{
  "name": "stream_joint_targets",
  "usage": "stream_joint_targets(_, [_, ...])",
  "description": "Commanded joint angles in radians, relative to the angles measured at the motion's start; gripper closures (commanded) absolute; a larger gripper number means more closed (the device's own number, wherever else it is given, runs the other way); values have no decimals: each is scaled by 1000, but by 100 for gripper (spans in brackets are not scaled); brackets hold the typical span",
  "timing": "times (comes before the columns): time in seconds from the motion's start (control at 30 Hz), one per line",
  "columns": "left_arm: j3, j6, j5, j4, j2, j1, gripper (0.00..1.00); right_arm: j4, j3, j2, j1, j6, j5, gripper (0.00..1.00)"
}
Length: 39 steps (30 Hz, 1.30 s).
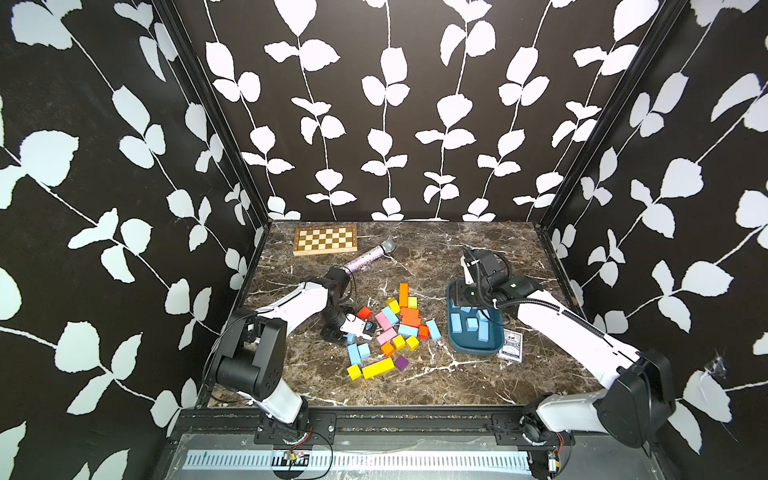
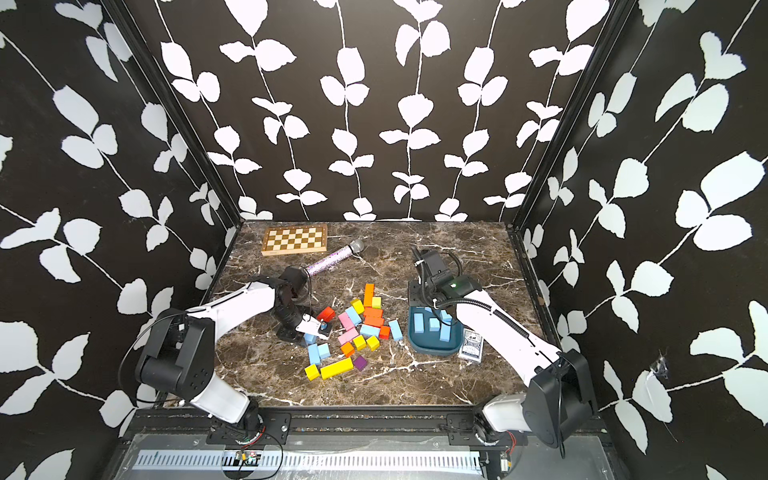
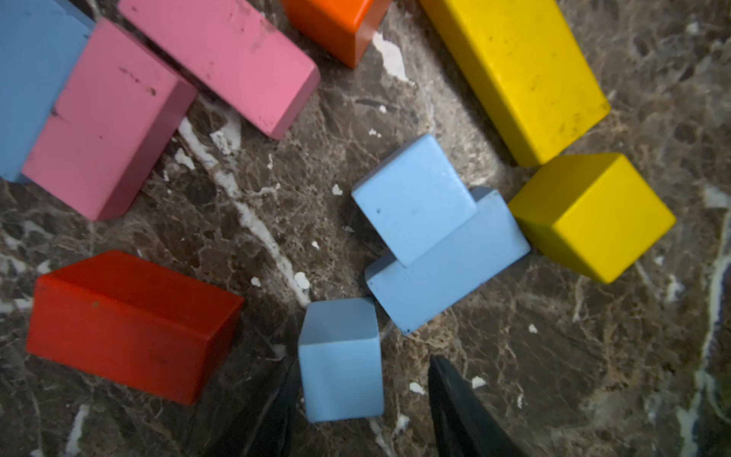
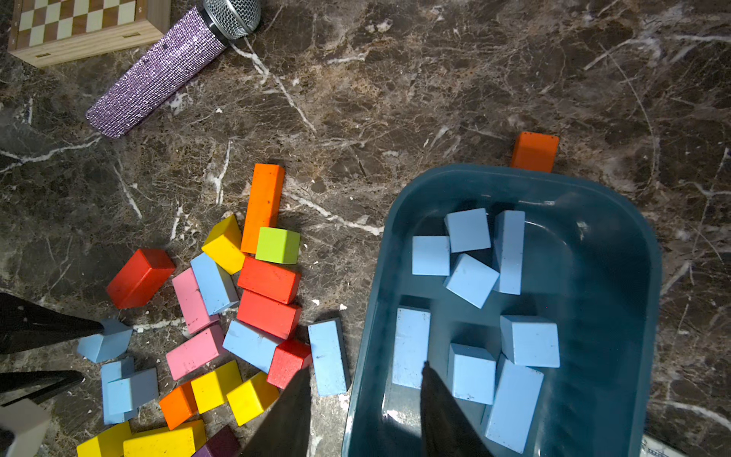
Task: Pick out the blue building blocks
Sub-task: Pick up the building block from the center of the board.
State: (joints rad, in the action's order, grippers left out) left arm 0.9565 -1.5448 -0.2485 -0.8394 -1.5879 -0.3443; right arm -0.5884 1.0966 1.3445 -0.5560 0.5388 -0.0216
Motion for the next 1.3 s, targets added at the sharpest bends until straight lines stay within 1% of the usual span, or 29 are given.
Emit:
stream_joint_targets(0.0, [-20,-1,-3,20,-1,0,52,15,-11,-25,-5,10,-24,56])
stream_joint_targets(0.2, [-18,-3,-16,-6,12,-1,63,13,-10,-27,-6,7,-24,56])
stream_joint_targets(0.37, [-2,-6,-41,-44,39,0,69,17,-10,-25,-5,6,-19,57])
stream_joint_targets(0.43, [3,-6,-53,-61,52,-1,72,19,-7,-25,-6,7,-17,57])
stream_joint_targets(0.53, [22,1,-69,-99,66,0,75,23,-6,-26,-5,6,-15,57])
stream_joint_targets(0.83, [89,38,-131,-206,103,-1,79,72,-15,-53,-5,1,12,57])
stream_joint_targets(1.03, [179,88,-225,-282,101,-1,80,116,-35,-80,-5,2,28,57])
stream_joint_targets(1.27, [292,154,-295,-304,91,-10,81,150,-37,-91,-4,4,73,57])
